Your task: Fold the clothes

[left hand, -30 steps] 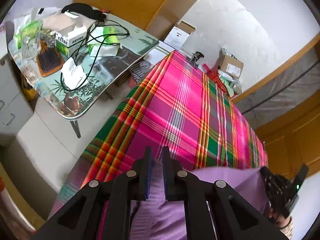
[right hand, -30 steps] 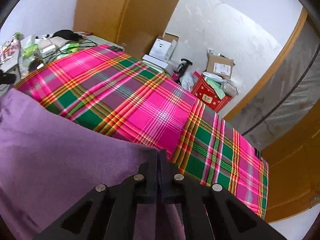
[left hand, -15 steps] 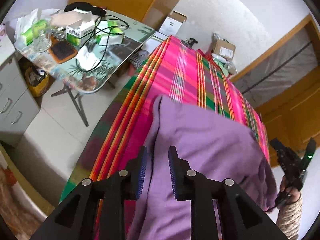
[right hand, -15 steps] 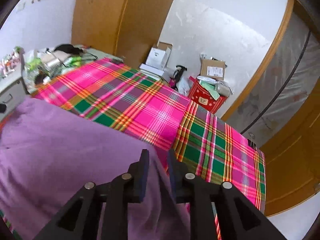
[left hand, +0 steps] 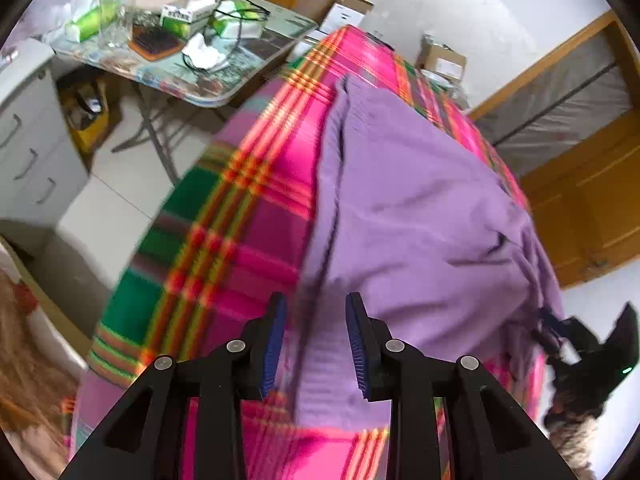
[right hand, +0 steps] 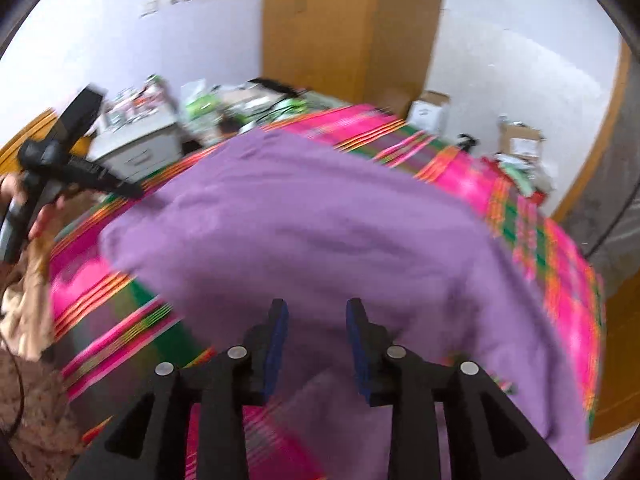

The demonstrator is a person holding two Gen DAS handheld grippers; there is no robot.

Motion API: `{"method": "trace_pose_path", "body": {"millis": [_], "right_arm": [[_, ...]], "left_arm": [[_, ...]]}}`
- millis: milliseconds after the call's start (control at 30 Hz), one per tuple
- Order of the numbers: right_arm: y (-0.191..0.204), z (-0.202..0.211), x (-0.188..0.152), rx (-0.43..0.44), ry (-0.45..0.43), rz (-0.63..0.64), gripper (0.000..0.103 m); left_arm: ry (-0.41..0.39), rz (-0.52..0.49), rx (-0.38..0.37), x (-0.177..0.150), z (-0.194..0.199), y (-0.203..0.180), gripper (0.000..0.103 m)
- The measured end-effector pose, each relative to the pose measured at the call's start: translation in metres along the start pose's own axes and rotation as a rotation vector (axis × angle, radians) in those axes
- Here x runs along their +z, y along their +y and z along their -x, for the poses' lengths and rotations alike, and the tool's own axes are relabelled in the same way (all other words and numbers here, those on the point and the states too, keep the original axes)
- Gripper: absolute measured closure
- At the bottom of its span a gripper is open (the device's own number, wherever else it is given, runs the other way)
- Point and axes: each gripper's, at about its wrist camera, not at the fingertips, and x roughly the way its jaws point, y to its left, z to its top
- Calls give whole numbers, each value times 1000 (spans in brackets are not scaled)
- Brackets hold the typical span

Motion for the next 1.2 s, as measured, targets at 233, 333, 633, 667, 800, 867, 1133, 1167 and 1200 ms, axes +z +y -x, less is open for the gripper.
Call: {"method": "trace_pose_path", "body": {"millis": [233, 333, 633, 667, 800, 867, 1133, 1167, 1200], "right_arm": [[31, -26, -22, 34, 61, 34, 59], [36, -32, -27, 40, 59, 42, 58], [43, -48, -26, 25, 62, 91, 57], [40, -50, -25, 38, 63, 73, 57], [34, -54, -23, 61, 61, 12, 72], [35, -51, -23, 66, 54, -4, 93], [45, -34, -21, 101, 12, -41, 99], [48, -30, -19, 111, 5, -33, 99], [53, -26, -17, 123, -3, -25, 99]], "left_arm": [[23, 31, -55, -25, 1, 7, 69], [26, 47, -87, -27, 0, 7, 56], [30, 110, -125, -20, -3, 12, 56], [29, 126, -137, -19, -3, 14, 56], [37, 138, -144, -16, -7, 13, 70], [42, 134, -149, -14, -10, 12, 72], [4, 169, -200, -4, -2, 23, 84], [-6, 170, -205, -2, 1, 24, 87], [-25, 173, -210, 0, 6, 26, 96]]}}
